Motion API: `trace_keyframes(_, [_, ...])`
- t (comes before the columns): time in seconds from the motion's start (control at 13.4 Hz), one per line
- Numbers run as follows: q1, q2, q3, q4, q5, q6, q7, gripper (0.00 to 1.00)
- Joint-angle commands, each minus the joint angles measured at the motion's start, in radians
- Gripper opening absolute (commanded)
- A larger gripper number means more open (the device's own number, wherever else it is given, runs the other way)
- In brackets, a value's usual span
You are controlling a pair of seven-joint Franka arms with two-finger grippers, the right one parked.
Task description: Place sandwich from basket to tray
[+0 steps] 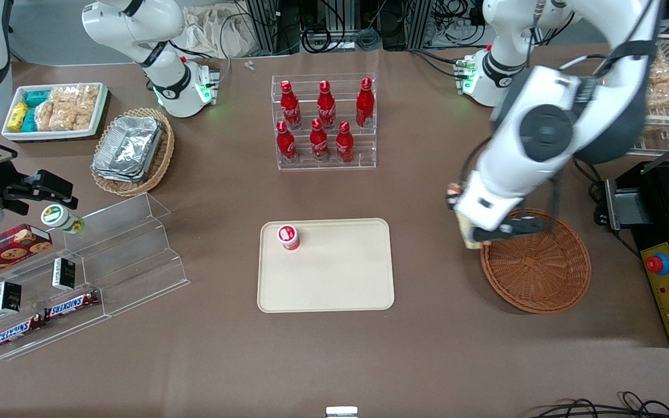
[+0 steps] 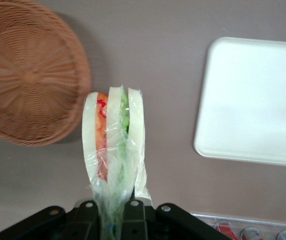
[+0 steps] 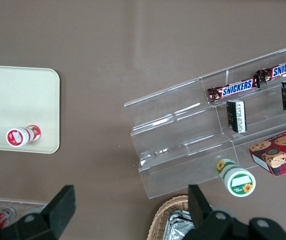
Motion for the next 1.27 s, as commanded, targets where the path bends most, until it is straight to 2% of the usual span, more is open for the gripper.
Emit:
trace_keyframes(0.0, [-0.084,0.101,0.005,0.091,0.044,0.037,0.021,0.0])
trace_keyframes(0.15, [-0.177,0.166,0.007,0.091,0.134,0.129,-0.003,0.0])
trace_keyframes(0.3, [-0.205,0.245,0.007,0.094,0.156,0.212,-0.054,0.0])
trace_keyframes(0.45, [-0.21,0.305,0.007,0.091,0.162,0.283,-0.049,0.0])
trace_keyframes(0.6, [-0.225,0.387,0.007,0.091,0.234,0.364,-0.042,0.0])
trace_keyframes(0.89, [-0.231,0.493,0.011,0.12,0.294,0.488,-0.046,0.0])
trace_keyframes(1.12, [-0.227,0.517,0.013,0.128,0.293,0.495,-0.052,0.0])
trace_keyframes(1.19, [-0.225,0.517,0.013,0.128,0.29,0.493,-0.063,0.13])
